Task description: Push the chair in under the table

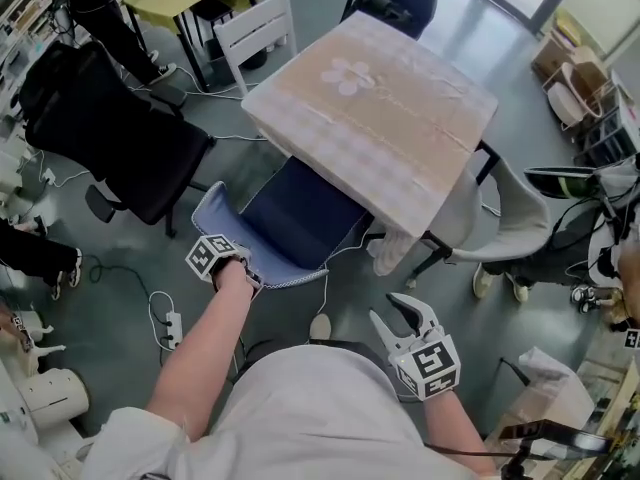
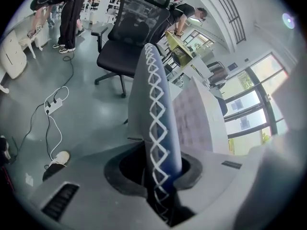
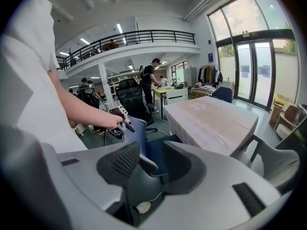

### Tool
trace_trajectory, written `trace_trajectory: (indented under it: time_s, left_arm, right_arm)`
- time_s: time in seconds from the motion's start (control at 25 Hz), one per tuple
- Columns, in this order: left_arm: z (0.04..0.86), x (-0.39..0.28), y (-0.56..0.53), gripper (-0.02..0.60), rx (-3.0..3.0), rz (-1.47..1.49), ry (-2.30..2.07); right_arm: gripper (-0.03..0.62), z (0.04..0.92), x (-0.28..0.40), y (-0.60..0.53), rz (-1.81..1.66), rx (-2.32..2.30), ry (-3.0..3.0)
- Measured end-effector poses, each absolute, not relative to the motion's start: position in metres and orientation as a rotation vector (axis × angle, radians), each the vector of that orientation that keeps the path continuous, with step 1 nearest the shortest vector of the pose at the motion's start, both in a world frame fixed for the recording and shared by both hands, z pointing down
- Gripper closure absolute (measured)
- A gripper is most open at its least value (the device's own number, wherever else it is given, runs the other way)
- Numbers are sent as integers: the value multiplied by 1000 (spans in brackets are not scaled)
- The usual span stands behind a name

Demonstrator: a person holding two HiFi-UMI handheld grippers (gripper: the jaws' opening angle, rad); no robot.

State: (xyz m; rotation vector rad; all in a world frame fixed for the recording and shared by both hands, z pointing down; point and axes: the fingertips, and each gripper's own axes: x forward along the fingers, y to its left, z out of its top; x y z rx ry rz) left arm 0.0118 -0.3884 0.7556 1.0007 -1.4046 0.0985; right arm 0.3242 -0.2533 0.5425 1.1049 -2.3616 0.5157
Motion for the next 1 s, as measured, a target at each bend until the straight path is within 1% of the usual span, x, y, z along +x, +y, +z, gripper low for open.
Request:
trace_trajectory:
  time_s: [0.4,0.8,1.0]
  left_arm:
    - [757,27,-411,485,1033,100,-1367]
    - [744,23,-402,412,1106,162,-1361]
    - [713,13,-397,395,1220,127,-1323]
  right_arm:
    - [434,545,321,-246,524,1126,-2332]
    - [434,537,282,-231,490,1122,-2340]
    - [434,532,255,-215,466,1128,-2342]
